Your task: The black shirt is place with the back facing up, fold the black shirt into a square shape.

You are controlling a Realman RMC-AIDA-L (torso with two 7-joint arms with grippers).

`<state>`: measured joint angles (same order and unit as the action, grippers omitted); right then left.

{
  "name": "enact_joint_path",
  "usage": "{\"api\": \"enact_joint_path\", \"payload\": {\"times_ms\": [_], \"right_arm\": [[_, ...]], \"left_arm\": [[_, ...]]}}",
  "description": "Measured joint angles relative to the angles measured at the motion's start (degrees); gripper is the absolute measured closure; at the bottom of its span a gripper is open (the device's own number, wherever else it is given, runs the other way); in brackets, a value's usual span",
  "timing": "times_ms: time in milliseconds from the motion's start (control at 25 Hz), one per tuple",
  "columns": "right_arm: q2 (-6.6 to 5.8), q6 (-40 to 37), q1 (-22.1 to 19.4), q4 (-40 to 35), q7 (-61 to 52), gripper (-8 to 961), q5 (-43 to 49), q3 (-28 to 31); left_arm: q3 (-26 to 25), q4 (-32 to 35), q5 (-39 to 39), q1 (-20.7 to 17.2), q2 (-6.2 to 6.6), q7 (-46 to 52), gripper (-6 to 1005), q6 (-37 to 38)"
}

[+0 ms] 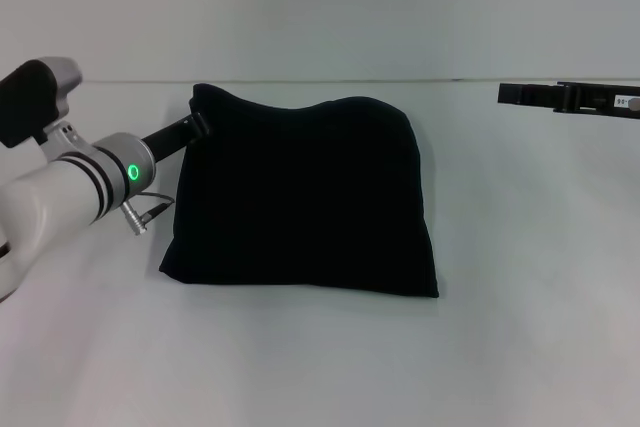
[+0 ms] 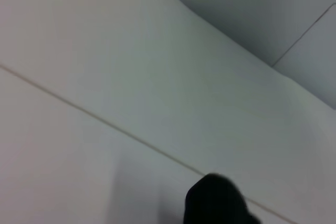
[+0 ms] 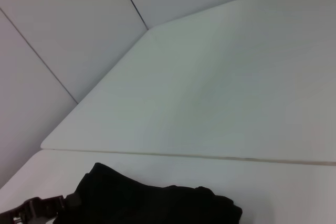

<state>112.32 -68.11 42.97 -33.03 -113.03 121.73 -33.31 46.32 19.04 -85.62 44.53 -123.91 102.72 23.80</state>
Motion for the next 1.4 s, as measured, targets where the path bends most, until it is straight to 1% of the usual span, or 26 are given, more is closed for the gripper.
{"api": "enact_joint_path", "payload": {"times_ms": [120,200,280,360,480,560,600,640,720,840,920,1000,1040,1160,1240,1400], "right_arm": [[0.0,-0.11,0.0,-0.09,0.96,242,-0.2,0.0],[0.06,-0.23,0.09,-0.26,1.38,228,-0.28,0.07],[0.22,-0.06,0.3,-0.37,1.95,215,-0.6,0.41],[0.31,0.12,0.44,-0.48,2.89,201,-1.62,0.62],[0.51,0.58,0.17,-0.54,6.33,180,-5.63,0.68],[0.87,0.73,-0.38,-0.54,10.56,123,-9.5,0.69],[1.14,0.74,-0.66,-0.49,13.17,94,-11.38,0.69],[1.39,0.68,-0.86,-0.4,15.22,66,-12.87,0.67],[1.98,0.69,-0.91,-0.25,19.33,9,-14.49,0.35],[2.67,0.94,-0.15,-0.24,22.82,8,-14.18,-0.44],[2.83,1.0,0.44,-0.35,23.44,8,-13.48,-2.16],[2.74,1.02,0.95,-0.51,23.21,8,-13.2,-4.97],[2.52,1.0,1.2,-0.54,22.77,8,-13.17,-6.81],[1.62,1.01,1.91,-0.56,20.93,9,-12.97,-12.31],[1.34,1.04,2.48,-0.87,19.11,9,-11.8,-14.45],[1.3,0.79,3.87,-1.33,16.15,9,-7.46,-15.42]], "left_arm": [[0.16,0.87,-0.22,-0.64,0.45,-0.09,900,0.31],[0.09,1.52,-1.06,-1.45,1.17,-0.06,874,0.88],[-0.16,3.08,-2.17,-2.71,1.61,0.16,848,2.55],[-0.35,6.76,-3.0,-5.26,1.82,0.43,798,6.39],[-0.54,13.05,-3.03,-8.81,1.52,0.5,724,11.93],[-1.45,17.99,-2.94,-11.01,1.19,0.27,675,17.52],[-1.78,18.76,-2.95,-11.22,1.2,0.17,650,18.95],[-2.62,20.06,-3.02,-11.43,1.34,-0.19,610,22.04],[-4.19,20.92,-3.11,-11.01,2.07,-1.66,530,28.15],[-5.38,20.81,-3.61,-9.43,3.32,-6.22,411,37.26],[-5.45,20.83,-5.39,-8.37,3.95,-8.48,318,41.4],[-5.38,21.03,-8.62,-7.25,4.52,-9.76,225,43.29],[-5.22,21.03,-11.44,-6.48,4.85,-10.22,178,43.74],[-4.68,20.7,-19.15,-4.59,5.45,-10.52,99,43.98],[-3.84,20.6,-22.82,-3.94,5.55,-10.38,47,44.18],[-2.31,20.9,-27.14,-3.84,5.46,-9.98,47,45.55]]}}
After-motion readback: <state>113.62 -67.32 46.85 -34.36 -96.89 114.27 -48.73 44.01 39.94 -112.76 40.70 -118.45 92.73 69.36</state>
